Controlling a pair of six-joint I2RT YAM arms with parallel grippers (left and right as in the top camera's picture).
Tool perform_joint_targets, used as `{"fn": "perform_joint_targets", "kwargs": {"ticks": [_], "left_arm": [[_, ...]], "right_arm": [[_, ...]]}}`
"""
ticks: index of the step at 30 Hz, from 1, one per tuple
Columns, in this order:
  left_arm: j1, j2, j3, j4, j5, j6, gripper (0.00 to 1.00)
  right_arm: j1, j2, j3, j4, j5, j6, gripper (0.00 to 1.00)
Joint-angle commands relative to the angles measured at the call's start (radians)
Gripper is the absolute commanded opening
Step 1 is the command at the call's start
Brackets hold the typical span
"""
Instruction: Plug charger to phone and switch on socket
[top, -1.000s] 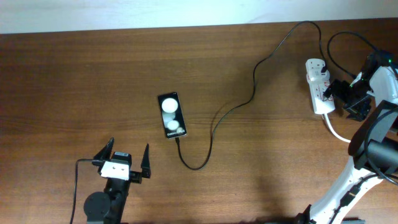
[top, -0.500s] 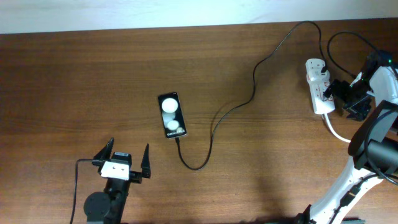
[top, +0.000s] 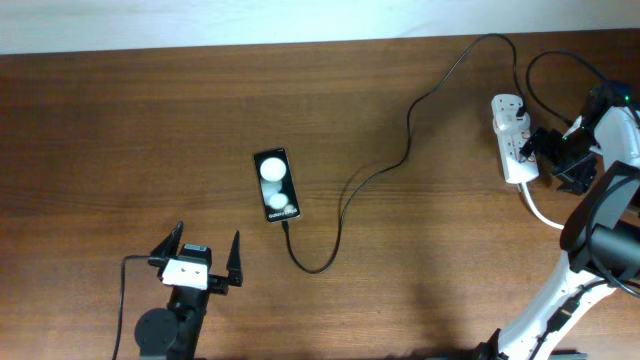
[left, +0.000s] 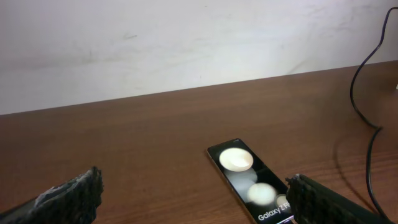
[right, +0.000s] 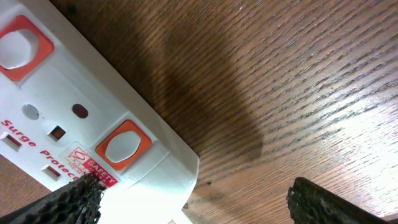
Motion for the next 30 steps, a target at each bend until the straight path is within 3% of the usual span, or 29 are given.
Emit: {"fn": "perform_joint_targets", "kwargs": {"ticks": [1, 18, 30], "left_arm": [[0.004, -0.01, -0.003, -0.006, -0.014, 0.017, 0.99], [0.004, -0.01, -0.003, -0.006, -0.014, 0.017, 0.99], [0.004, -0.01, -0.003, -0.006, -0.014, 0.017, 0.99]], "right_arm": [[0.001, 0.039, 0.0, -0.003, 0.035, 0.001, 0.99], [0.025, -0.177, 0.0, -0.003, 0.035, 0.001, 0.99], [0.224, -0.316, 0.0, -0.003, 0.035, 0.001, 0.99]]}}
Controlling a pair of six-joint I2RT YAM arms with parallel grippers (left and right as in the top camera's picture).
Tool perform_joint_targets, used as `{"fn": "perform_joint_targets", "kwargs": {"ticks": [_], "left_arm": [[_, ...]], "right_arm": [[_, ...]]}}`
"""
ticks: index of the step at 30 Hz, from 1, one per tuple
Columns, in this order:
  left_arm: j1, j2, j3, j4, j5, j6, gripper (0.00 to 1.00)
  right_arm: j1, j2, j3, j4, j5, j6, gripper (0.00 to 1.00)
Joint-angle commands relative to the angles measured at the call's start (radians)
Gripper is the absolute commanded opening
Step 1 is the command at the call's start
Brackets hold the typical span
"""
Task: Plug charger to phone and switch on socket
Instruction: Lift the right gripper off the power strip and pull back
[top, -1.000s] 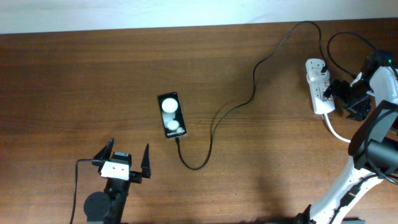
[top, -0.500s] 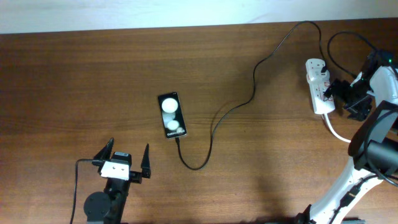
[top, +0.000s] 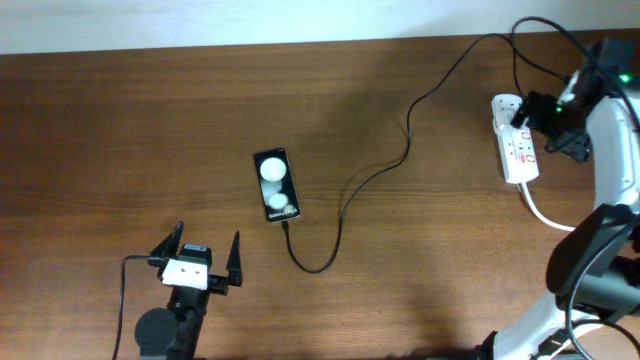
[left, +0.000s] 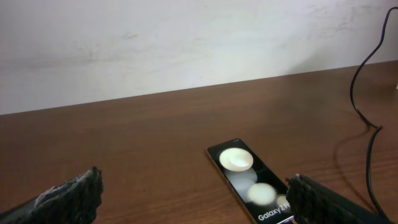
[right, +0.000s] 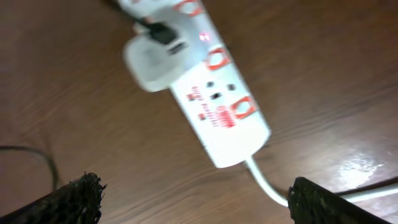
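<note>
The black phone (top: 276, 185) lies face up mid-table, also in the left wrist view (left: 249, 179). A black cable (top: 340, 205) meets the phone's near edge and runs back to a white charger plug (right: 149, 59) seated in the white power strip (right: 217, 93), which has orange switches. A small red dot shows on the strip beside the plug. My right gripper (right: 196, 200) is open above the strip, nothing between its fingers; overhead it (top: 548, 120) hangs just right of the strip (top: 517, 145). My left gripper (top: 197, 258) is open and empty, short of the phone.
The strip's white cord (top: 545, 212) trails toward the table's right front. The black cable loops across the wood right of the phone (left: 368, 134). A pale wall (left: 186, 43) rises behind the table's far edge.
My right gripper was low over the strip's end, an orange switch filling its view; now it is higher and farther back, with the whole strip and plug in view. The left arm has not moved.
</note>
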Motion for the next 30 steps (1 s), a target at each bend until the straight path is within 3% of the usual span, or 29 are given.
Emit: {"fn": "perform_joint_targets", "kwargs": {"ticks": [1, 9, 19, 30], "left_arm": [[0.004, -0.01, -0.003, -0.006, -0.014, 0.017, 0.99], [0.004, -0.01, -0.003, -0.006, -0.014, 0.017, 0.99], [0.004, -0.01, -0.003, -0.006, -0.014, 0.017, 0.99], [0.004, -0.01, -0.003, -0.006, -0.014, 0.017, 0.99]], "right_arm": [[0.077, -0.037, 0.002, -0.003, 0.008, 0.001, 0.99], [0.213, -0.043, 0.0, -0.003, 0.008, 0.001, 0.99], [0.229, -0.22, -0.063, -0.003, 0.008, 0.001, 0.99], [0.229, -0.378, -0.379, -0.003, 0.008, 0.001, 0.99]]}}
